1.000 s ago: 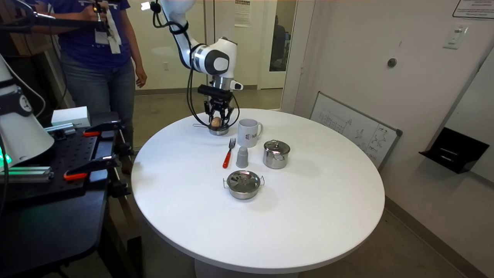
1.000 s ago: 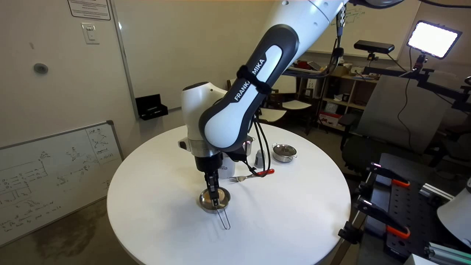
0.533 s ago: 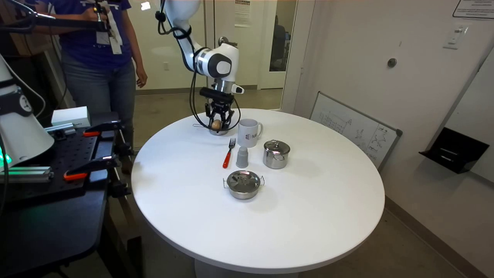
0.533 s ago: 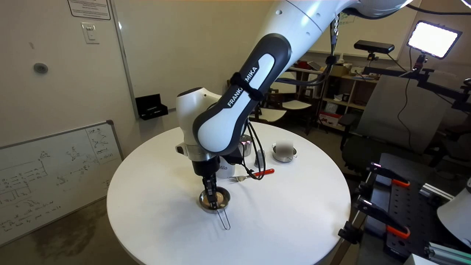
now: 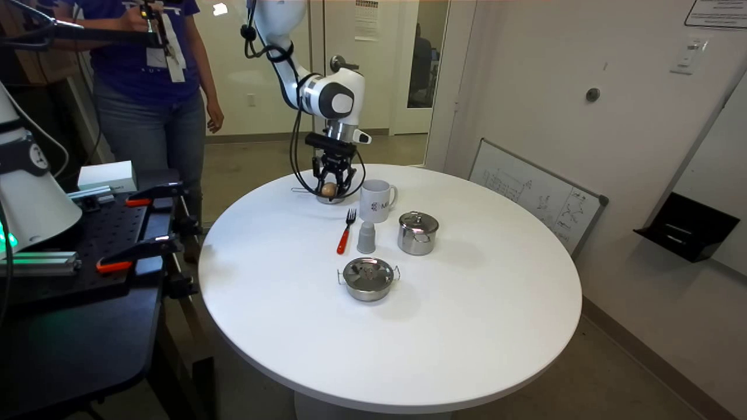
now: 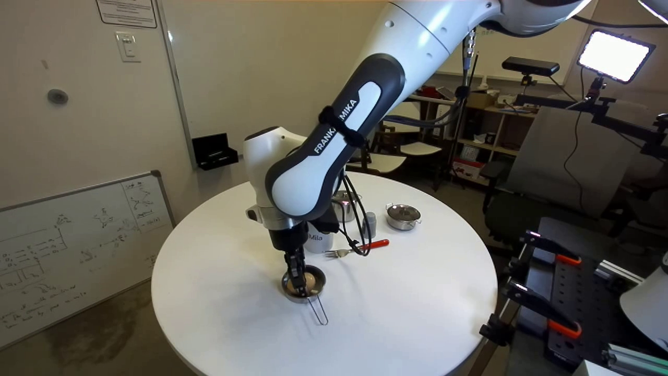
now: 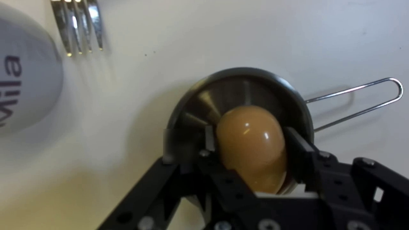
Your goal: Put the egg on the silver pan
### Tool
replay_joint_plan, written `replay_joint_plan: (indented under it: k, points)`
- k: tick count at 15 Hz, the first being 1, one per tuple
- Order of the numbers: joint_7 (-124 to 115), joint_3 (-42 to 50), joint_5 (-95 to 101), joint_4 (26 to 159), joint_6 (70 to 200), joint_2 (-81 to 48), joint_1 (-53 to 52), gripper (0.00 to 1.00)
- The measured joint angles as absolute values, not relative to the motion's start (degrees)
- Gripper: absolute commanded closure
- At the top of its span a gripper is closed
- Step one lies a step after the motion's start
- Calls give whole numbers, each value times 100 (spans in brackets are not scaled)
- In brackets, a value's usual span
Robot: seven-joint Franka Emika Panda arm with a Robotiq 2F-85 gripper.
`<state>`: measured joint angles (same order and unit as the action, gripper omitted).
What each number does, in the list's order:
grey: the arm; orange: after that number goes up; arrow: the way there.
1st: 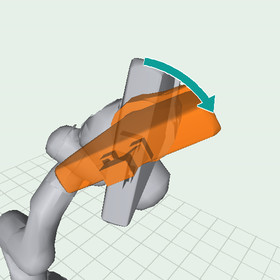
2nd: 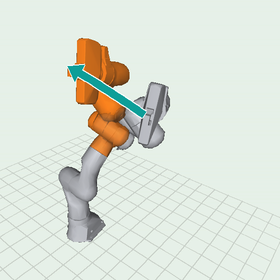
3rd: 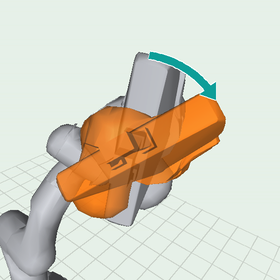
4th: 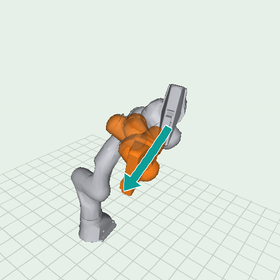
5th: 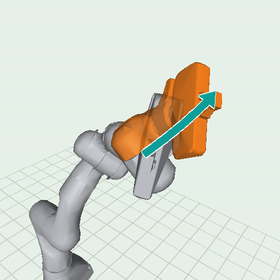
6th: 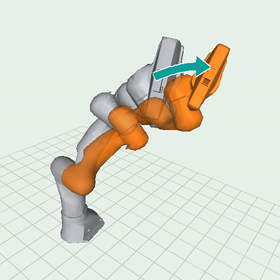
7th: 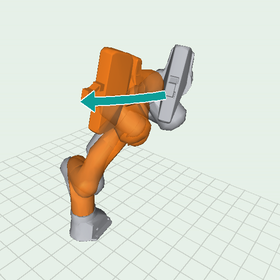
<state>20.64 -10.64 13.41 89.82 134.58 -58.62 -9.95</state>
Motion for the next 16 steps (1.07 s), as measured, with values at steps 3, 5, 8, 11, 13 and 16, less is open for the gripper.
replay_joint_plan:
  k: [3, 5, 8, 11, 13, 16]
  points:
    - [2062, -1038, 1341, 8920, 13438, -5870, -993, 0]
    - [2060, -1021, 1341, 8903, 13437, -5870, -987, 3]
    - [2047, -997, 1340, 8886, 13437, -5863, -978, 28]
    - [2029, -961, 1340, 8859, 13437, -5847, -973, 33]
    - [2018, -935, 1341, 8848, 13438, -5827, -973, 35]
    - [1979, -893, 1346, 8847, 13441, -5777, -974, 28]
